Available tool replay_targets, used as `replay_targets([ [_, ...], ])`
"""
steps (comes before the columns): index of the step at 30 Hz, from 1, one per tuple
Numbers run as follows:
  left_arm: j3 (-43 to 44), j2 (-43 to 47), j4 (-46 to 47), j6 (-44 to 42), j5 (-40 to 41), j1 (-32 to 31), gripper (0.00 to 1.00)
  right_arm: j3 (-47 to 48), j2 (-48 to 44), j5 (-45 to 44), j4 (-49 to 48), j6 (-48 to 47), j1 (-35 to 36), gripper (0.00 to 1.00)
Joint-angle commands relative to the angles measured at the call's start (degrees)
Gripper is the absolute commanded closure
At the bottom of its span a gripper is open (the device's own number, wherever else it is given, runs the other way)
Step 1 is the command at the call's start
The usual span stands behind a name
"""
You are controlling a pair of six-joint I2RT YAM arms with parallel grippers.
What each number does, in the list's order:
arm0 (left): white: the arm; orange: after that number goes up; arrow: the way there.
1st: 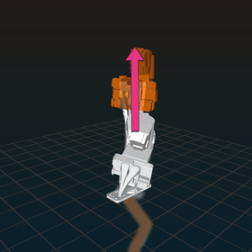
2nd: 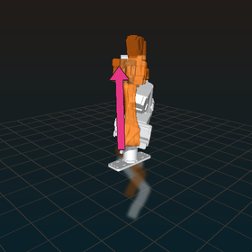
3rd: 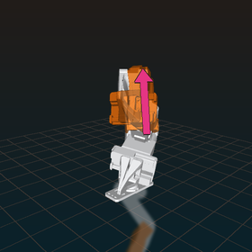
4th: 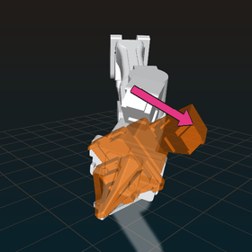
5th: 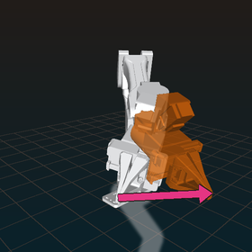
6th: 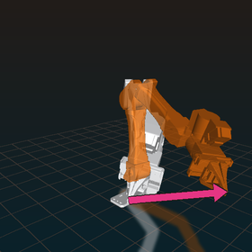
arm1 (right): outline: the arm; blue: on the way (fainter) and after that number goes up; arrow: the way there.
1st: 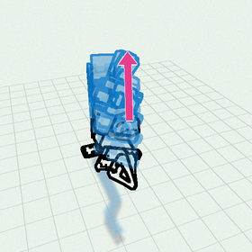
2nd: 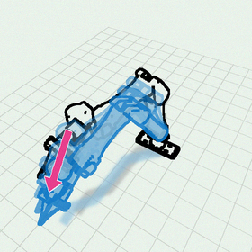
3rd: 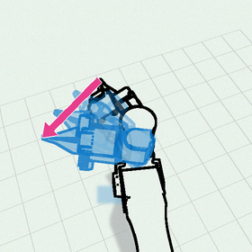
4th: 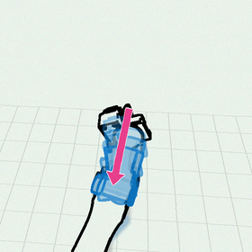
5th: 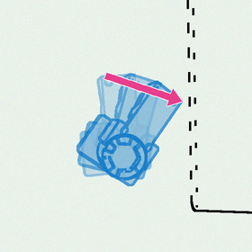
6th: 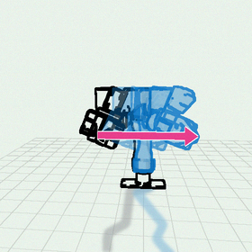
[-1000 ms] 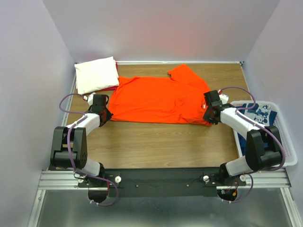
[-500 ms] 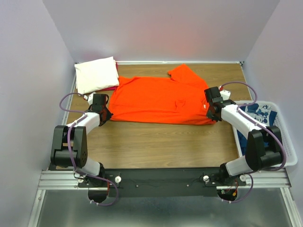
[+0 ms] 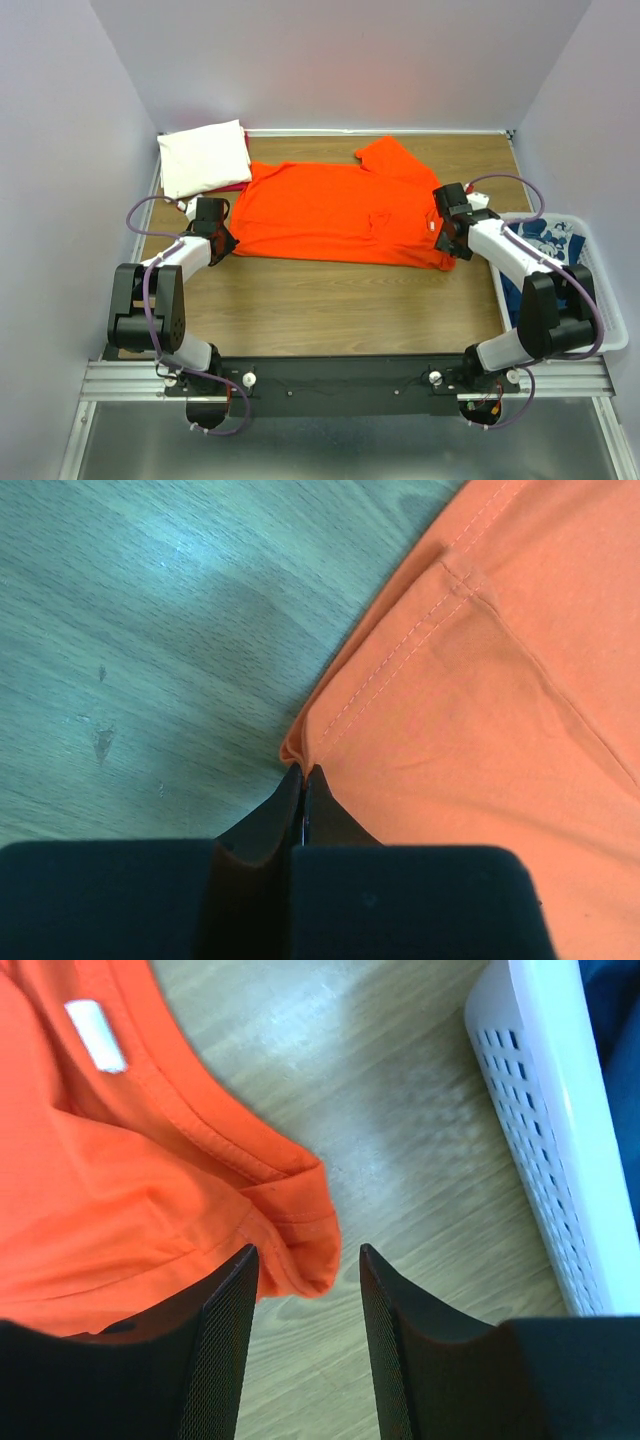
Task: Fold and stack the t-shirts
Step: Fold the tshirt
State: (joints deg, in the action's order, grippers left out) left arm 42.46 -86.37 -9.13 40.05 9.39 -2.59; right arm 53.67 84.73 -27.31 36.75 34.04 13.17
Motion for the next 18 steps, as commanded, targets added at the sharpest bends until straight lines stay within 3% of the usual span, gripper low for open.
replay_targets([
  [1, 0.79, -0.38, 0.42, -0.77, -0.69, 0.48, 1.00, 4.42, -1.14, 5.67, 0.16, 0.94, -0.07, 0.49],
  [10, 0.35, -0.64, 1.21, -0.06, -1.04, 0.48, 1.00, 6.54, 4.03, 18.78, -9.40, 5.50, 3.09, 0.55],
  [18, -1.76, -0.29, 2.88, 1.61, -1.21, 0.48, 1.00, -1.44, 9.40, 16.68, -14.78, 9.64, 2.83, 0.54],
])
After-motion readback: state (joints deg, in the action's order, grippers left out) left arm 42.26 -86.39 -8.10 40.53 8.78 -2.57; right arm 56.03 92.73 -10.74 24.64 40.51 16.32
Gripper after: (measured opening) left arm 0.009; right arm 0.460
